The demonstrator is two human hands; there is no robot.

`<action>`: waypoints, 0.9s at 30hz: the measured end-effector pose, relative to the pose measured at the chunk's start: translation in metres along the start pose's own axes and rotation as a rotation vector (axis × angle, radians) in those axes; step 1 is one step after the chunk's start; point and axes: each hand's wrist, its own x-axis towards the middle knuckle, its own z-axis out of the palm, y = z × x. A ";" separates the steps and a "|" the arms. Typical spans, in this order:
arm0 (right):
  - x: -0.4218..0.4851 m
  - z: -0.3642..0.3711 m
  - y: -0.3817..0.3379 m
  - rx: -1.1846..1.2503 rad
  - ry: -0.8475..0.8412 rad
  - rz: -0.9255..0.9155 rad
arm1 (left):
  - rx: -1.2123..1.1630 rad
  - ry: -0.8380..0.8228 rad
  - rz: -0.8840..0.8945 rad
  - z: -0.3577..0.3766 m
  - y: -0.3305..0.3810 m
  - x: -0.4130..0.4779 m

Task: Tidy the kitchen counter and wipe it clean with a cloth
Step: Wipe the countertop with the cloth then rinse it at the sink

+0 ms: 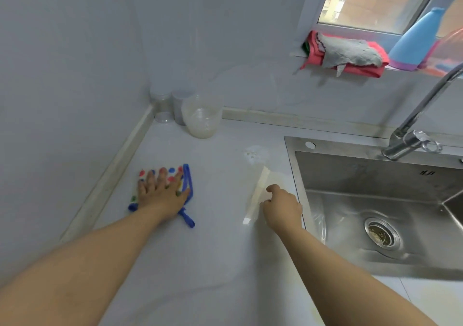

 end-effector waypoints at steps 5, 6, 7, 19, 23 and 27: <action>0.007 -0.001 0.007 -0.073 -0.032 0.060 | -0.030 -0.029 0.138 0.007 0.060 -0.018; 0.010 -0.001 0.004 -0.062 -0.034 0.053 | 0.009 -0.039 0.258 0.012 0.074 -0.023; 0.013 -0.001 0.002 -0.049 -0.034 0.041 | 0.043 -0.041 0.336 0.014 0.078 -0.022; 0.033 -0.012 0.060 0.253 -0.073 0.281 | 0.124 -0.023 0.506 0.017 0.130 -0.015; 0.048 -0.010 0.069 0.288 -0.095 0.256 | 0.097 0.018 0.302 0.005 0.105 0.018; 0.057 -0.010 0.073 0.198 -0.087 0.211 | 0.058 0.026 0.232 0.005 0.123 0.019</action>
